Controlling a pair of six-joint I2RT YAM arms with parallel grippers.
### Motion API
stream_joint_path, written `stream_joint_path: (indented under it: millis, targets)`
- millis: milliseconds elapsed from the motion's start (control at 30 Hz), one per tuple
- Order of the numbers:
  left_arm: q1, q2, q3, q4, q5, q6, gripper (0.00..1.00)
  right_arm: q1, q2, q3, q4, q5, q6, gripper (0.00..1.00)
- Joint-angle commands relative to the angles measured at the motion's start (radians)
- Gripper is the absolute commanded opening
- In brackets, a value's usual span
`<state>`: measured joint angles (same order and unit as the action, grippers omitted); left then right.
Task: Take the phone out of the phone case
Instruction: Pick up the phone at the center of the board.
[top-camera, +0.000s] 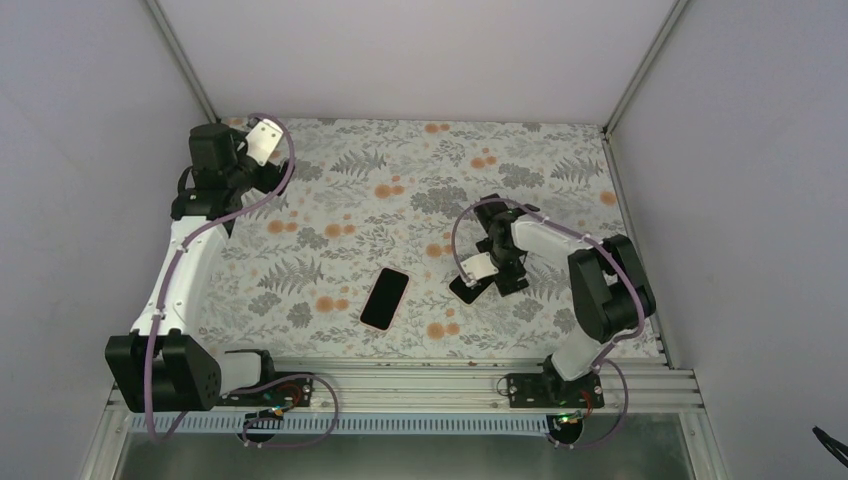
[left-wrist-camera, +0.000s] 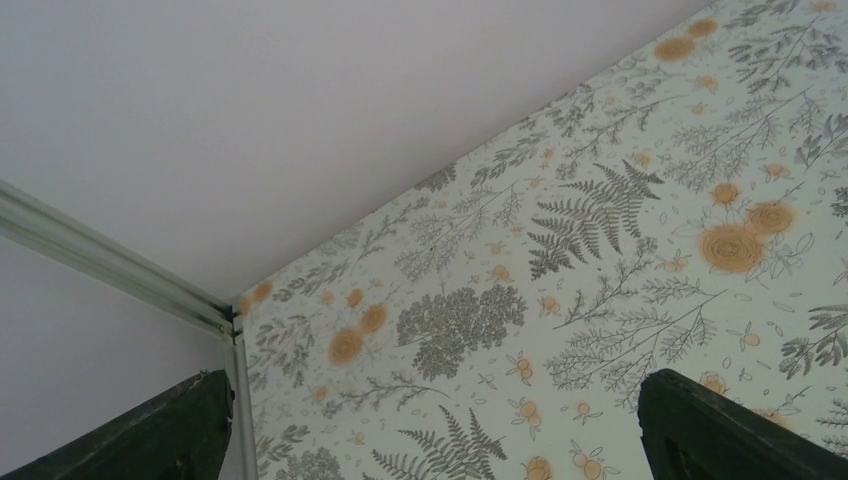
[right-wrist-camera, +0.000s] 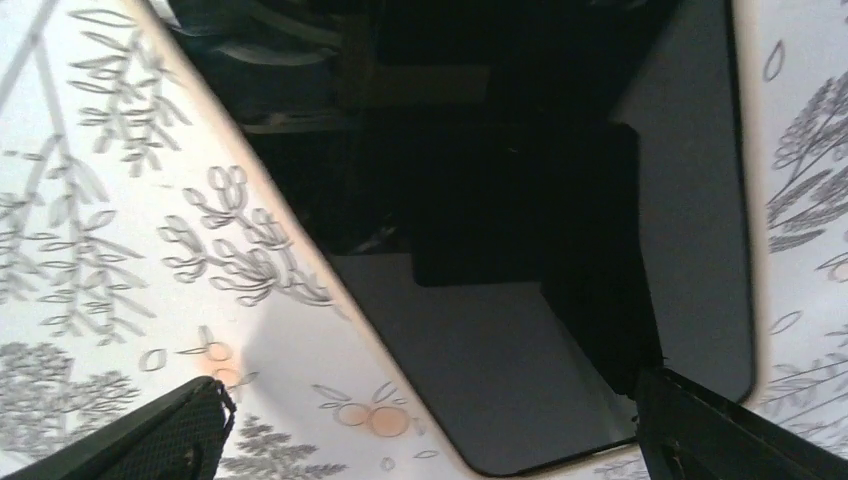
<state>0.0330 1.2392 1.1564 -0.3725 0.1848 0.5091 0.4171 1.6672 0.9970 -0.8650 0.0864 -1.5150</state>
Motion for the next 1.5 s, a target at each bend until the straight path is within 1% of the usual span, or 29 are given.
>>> stream_joint_path:
  millis: [0,267,467,567,633,833,967,1033,1200,1367,1467]
  targets:
    - [0.013,0.012,-0.022,0.023,-0.028,0.015,1.00,0.039,0.020,-0.013,0.094,0.074,-0.069,1.00]
    - [0.032,0.000,-0.040,0.042,-0.034,0.011,1.00,0.078,0.055,0.015,0.119,0.068,-0.076,1.00]
    - [0.042,-0.004,-0.041,0.048,-0.027,0.014,1.00,0.100,0.065,0.006,0.186,0.052,-0.095,1.00]
    - [0.046,-0.006,-0.037,0.047,-0.021,0.015,1.00,0.110,0.047,0.010,0.192,0.024,-0.096,1.00]
    - [0.046,-0.006,-0.034,0.044,-0.016,0.017,1.00,0.127,0.032,-0.004,0.202,0.040,-0.096,1.00]
    - [0.050,-0.006,-0.024,0.026,0.008,0.028,1.00,0.144,-0.031,0.002,0.202,0.015,-0.070,1.00]
    - [0.050,-0.002,-0.023,0.027,0.016,0.032,1.00,0.143,-0.048,-0.040,0.244,0.009,-0.091,1.00]
    - [0.051,0.006,-0.018,0.023,0.021,0.032,1.00,0.140,-0.027,-0.049,0.259,0.010,-0.103,1.00]
    - [0.051,0.018,-0.010,0.014,0.033,0.034,1.00,0.138,0.067,-0.005,0.233,-0.013,-0.123,1.00]
    - [0.056,0.019,-0.024,0.019,0.037,0.046,1.00,0.138,0.105,-0.019,0.288,0.018,-0.206,1.00]
    - [0.059,0.020,-0.031,0.022,0.047,0.049,1.00,0.138,0.134,0.008,0.267,0.023,-0.220,1.00]
